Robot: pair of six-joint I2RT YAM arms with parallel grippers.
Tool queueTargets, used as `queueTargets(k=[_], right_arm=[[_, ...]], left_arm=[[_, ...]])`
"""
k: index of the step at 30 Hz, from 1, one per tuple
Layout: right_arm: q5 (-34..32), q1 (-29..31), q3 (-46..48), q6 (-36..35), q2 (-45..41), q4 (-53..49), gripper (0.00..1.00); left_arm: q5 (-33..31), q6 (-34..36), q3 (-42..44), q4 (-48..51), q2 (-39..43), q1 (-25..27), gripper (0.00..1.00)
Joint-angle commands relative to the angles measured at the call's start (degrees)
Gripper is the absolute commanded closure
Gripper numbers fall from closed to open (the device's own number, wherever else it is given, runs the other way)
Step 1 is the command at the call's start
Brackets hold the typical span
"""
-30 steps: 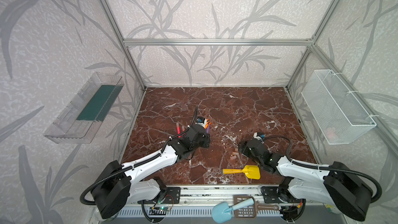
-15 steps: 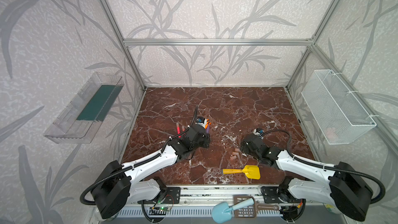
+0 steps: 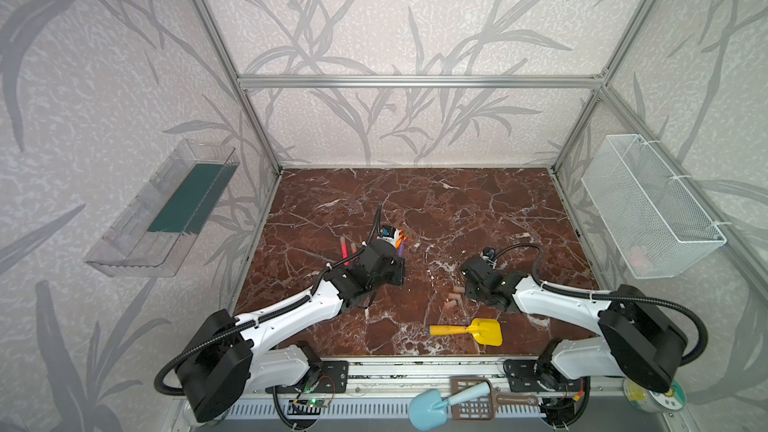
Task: Insert the pens into the pen caps
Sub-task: 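Grasp an upright pale pink cap with the right gripper and lift it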
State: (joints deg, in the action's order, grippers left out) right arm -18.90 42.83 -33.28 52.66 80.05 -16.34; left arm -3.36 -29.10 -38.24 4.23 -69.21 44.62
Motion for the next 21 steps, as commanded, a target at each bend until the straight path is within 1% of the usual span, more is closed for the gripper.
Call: queueTargets(k=[1,7,12,21], right_arm=[[0.27,-0.20,-2.19,-0.93,2.14,-2.22,0.61],[-0.44,-0.19,-2.70,-0.88,3.62,-3.09,0.75],[-0.61,-0.20,-2.07,-0.41,2.96,-3.20,0.83],[-1.74,-0.20,1.08,1.45,-2.35,-2.53,0.86]], left_arm=[[-0.77,0.12,0.28,-0.63,0.61,0.07,1.00],[-0.65,0.11,0.28,-0.60,0.61,0.10,1.00],[-0.88,0.10,0.38,-0.73,0.66,0.03,1.00],[-0.51,0.10,0.16,-0.65,0.37,0.04,1.00]])
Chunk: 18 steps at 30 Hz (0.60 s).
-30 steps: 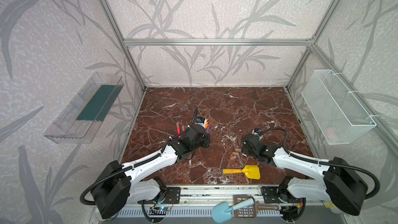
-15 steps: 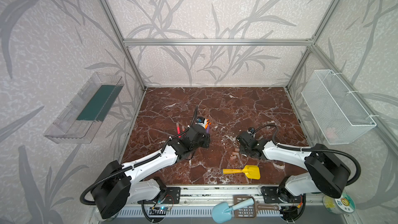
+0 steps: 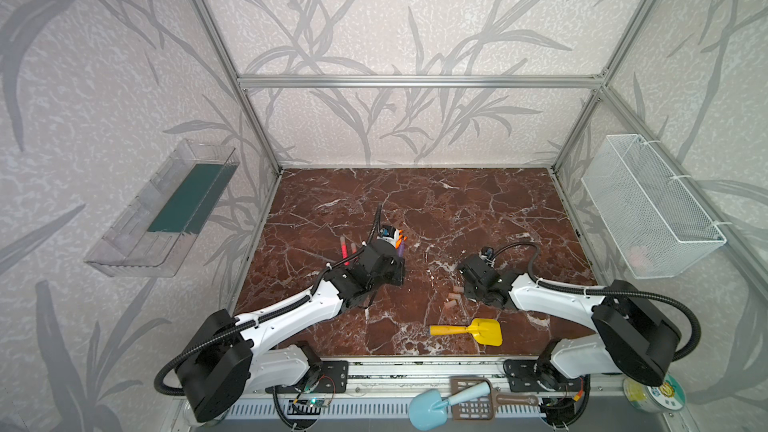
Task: Insert the pens into the pen caps
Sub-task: 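Grasp an upright pale pink cap with the right gripper and lift it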
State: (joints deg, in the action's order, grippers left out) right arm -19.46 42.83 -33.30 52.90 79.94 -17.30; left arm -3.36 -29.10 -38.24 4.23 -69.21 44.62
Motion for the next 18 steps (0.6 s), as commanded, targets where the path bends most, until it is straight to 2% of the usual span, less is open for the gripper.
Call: queueTargets(k=[1,10,18], right_arm=[[-1.31,-0.20,1.17,1.36,-2.93,-1.89,0.86],[-1.90,-0.20,0.48,1.37,-12.78,-2.78,0.87],[2.54,-0.11,-2.54,-0.38,-18.53,3.85,0.87]], left_arm=[[-0.45,0.02,0.20,-0.62,0.35,0.09,1.00],[3.60,0.18,-0.16,-1.87,-1.19,0.07,1.00],[9.40,0.13,-0.84,-4.14,-3.64,0.04,1.00]])
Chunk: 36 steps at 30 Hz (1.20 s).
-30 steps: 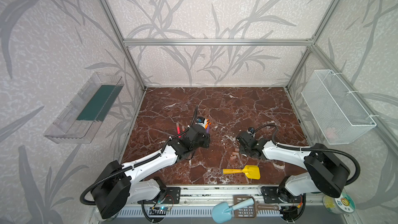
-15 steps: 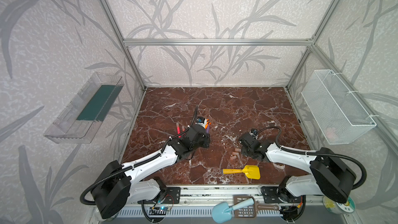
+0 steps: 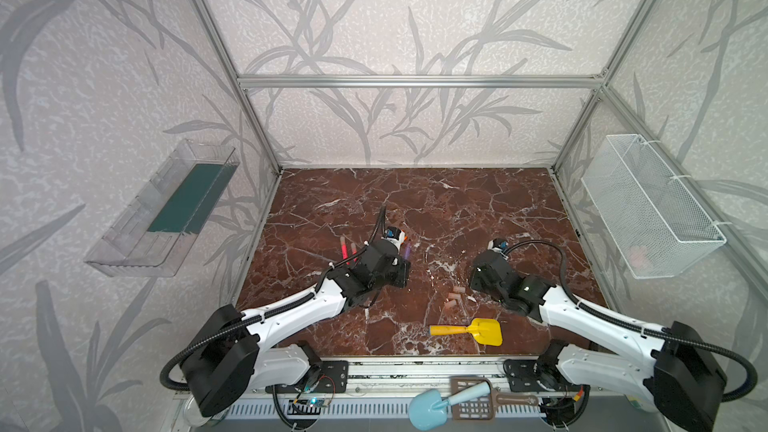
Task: Insert the pens into the pen caps
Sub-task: 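Grasp an upright pale pink cap with the right gripper and lift it, then carry the pink cap with the right gripper above the purple marker tip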
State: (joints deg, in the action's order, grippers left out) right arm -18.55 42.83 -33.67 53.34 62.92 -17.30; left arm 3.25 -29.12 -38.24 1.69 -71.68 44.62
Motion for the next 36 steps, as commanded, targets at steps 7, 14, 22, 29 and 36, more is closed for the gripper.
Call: queueTargets(k=[7,14,22,29,36], right_arm=[[8.35,-0.11,-3.39,-0.86,-0.36,16.59,0.86],[11.46,0.06,-7.07,-0.76,3.15,22.12,0.86],[11.14,1.88,-9.34,-1.18,4.22,25.21,0.86],[10.94,2.74,-9.77,-0.61,5.22,27.85,0.86],[13.05,3.38,-11.44,-0.19,8.99,31.77,0.84]], left_arm=[[7.12,0.26,-0.96,-3.29,-2.33,0.07,1.00],[12.76,0.42,0.14,-7.14,-1.28,0.35,1.00],[15.21,0.50,1.28,-9.67,0.05,0.74,1.00],[16.65,0.59,1.93,-11.39,0.74,1.17,1.00],[16.98,0.98,2.62,-12.41,1.71,1.45,1.00]])
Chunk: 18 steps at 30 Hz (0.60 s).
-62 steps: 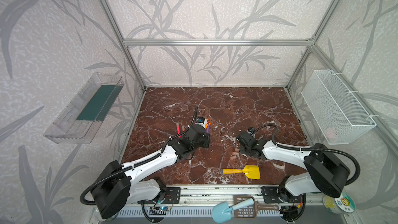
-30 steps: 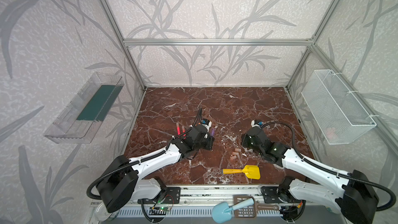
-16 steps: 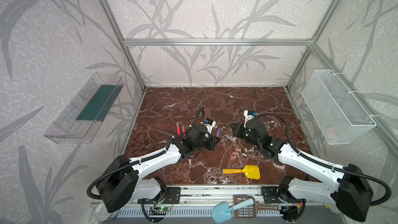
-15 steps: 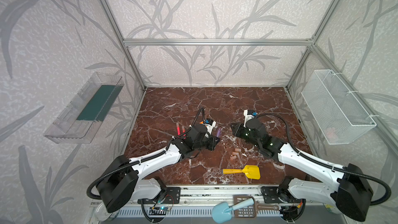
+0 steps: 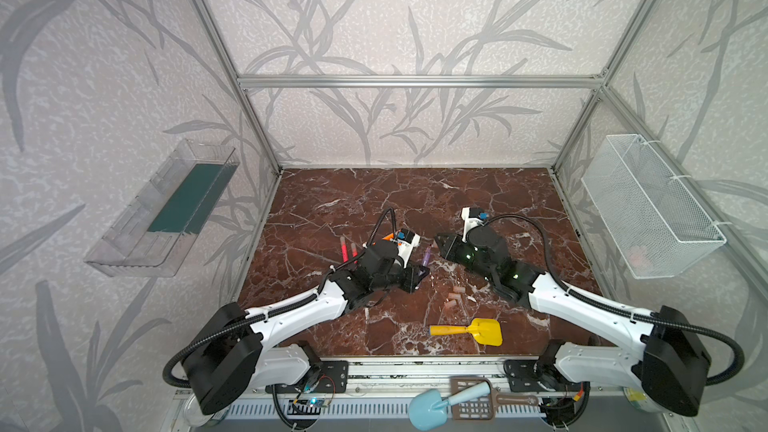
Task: Insert the pens into the pen caps
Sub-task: 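Carry the pink cap with the right gripper above the purple marker tip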
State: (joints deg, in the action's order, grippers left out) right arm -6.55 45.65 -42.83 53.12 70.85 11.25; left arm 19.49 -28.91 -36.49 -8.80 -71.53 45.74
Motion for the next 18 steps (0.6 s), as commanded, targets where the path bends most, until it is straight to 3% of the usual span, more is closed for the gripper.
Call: queueTargets(k=[1,18], right_arm=[[0.88,0.75,-2.59,-0.06,1.41,3.23,0.84],[-5.57,1.40,-1.47,-0.91,-0.15,1.19,0.84]], left_arm=[[0.74,0.64,0.98,-2.18,1.59,0.34,1.00],[0.03,0.87,1.20,-1.79,2.58,0.66,1.00]])
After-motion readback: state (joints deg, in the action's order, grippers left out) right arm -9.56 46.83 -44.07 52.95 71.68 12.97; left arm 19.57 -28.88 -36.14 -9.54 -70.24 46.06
